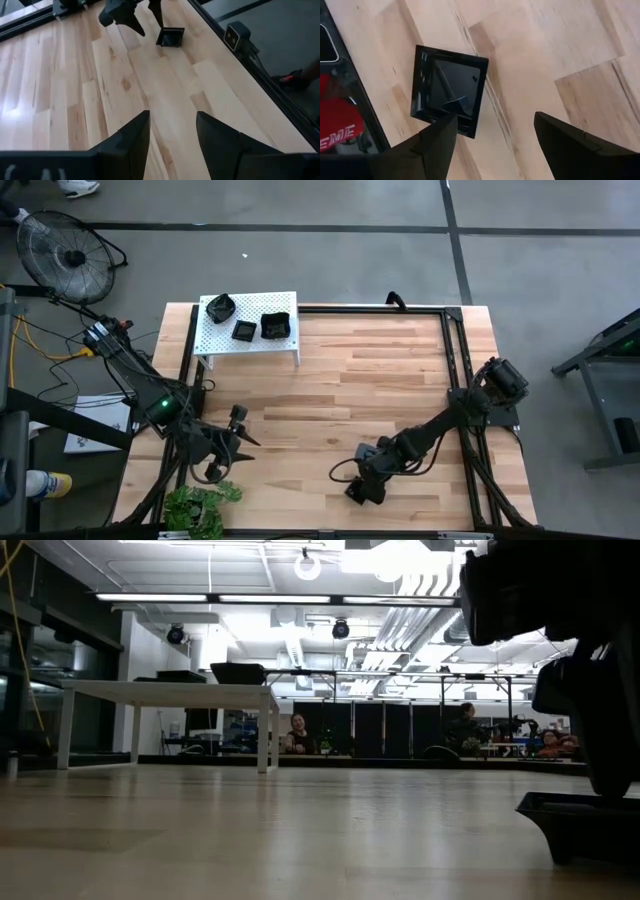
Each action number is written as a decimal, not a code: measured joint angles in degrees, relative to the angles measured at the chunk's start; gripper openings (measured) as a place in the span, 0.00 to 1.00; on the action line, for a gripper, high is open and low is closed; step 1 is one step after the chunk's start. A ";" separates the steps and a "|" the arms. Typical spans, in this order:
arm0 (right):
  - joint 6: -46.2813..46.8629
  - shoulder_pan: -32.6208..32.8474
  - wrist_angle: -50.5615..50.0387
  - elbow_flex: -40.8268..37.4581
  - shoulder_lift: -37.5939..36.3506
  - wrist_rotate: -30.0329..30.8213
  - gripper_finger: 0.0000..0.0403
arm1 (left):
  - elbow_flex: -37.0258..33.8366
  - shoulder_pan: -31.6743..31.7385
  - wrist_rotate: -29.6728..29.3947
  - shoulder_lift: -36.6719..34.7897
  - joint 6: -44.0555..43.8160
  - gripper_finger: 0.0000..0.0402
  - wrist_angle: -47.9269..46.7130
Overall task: Pick & Place Mini shaped plates
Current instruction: Stack the black square plate on top of the black square plate on the shelf
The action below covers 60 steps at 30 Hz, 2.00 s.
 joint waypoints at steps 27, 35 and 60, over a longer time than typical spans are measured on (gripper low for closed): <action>3.05 1.27 5.91 0.06 2.58 3.44 0.64 | 0.02 0.00 -1.44 0.03 -0.90 0.39 -0.18; 4.74 1.29 6.88 0.10 3.58 3.62 0.64 | 0.07 0.00 -1.04 0.04 -0.89 0.39 -0.30; 1.87 1.90 6.33 0.06 3.58 4.51 0.07 | 0.09 0.00 -0.96 0.05 -0.96 0.39 -1.95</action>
